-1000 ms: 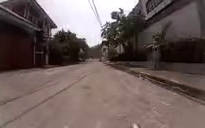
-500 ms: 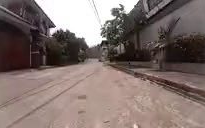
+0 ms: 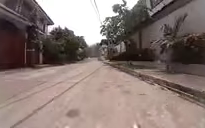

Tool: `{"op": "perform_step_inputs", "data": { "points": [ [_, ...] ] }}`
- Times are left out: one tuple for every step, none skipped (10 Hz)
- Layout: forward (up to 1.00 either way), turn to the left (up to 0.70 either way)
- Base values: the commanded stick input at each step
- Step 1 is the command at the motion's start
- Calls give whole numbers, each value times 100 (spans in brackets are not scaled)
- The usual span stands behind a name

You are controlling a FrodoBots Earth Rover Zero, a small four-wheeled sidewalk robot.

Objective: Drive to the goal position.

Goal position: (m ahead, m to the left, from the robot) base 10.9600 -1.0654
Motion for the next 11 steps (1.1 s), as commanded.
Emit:
{"op": "perform_step_inputs", "data": {
  "points": [
    [100,2],
    [100,2],
    [100,2],
    [100,2],
    [100,2],
    [100,2],
    [100,2],
    [100,2],
    [100,2],
    [100,2],
    [100,31]
  ]
}}
